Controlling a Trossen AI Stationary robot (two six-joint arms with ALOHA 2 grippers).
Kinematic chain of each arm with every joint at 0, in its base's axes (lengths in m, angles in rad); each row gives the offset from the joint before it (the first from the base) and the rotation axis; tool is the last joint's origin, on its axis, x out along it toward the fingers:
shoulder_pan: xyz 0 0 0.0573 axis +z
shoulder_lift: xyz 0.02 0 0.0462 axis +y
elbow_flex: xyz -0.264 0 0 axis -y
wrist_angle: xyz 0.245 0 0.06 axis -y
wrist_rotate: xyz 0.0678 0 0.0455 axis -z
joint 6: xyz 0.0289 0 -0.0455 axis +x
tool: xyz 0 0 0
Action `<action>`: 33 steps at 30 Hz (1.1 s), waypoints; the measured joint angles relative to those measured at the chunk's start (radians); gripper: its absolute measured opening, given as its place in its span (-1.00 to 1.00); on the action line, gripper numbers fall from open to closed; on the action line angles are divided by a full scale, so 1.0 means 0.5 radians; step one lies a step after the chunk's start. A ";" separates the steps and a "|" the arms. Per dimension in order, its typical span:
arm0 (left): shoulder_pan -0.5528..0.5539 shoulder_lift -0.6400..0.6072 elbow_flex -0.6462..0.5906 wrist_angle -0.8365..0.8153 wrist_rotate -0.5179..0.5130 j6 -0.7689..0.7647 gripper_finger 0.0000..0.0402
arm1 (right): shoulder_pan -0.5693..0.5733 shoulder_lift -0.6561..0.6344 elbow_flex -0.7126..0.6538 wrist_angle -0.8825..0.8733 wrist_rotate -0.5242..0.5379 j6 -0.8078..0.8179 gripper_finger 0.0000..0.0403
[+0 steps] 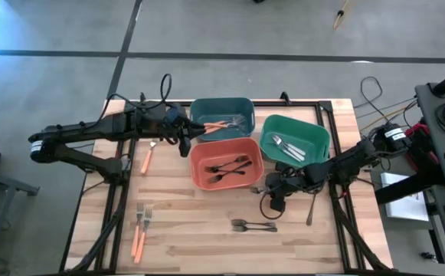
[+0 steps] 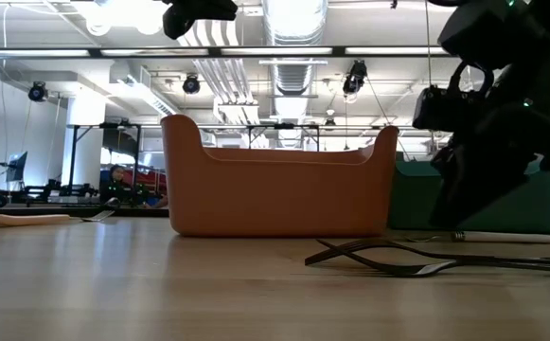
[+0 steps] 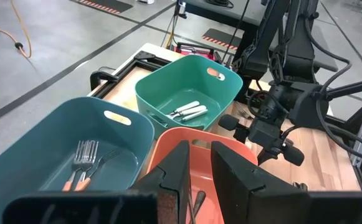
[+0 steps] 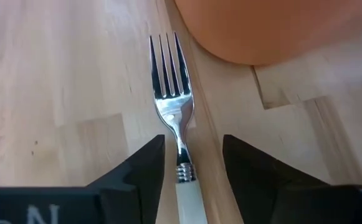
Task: Sort silverware by color (type)
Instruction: Put the white fork into the green bin
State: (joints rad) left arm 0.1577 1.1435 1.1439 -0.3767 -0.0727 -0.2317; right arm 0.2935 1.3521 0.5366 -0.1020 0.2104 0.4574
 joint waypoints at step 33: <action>0.000 0.001 0.000 0.018 -0.050 -0.070 -0.75 | -0.002 0.188 -0.112 0.412 -0.048 0.018 -0.43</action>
State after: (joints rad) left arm 0.1577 1.1439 1.1439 -0.3678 -0.0975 -0.2666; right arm 0.2927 1.4464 0.4805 0.1043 0.1866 0.4666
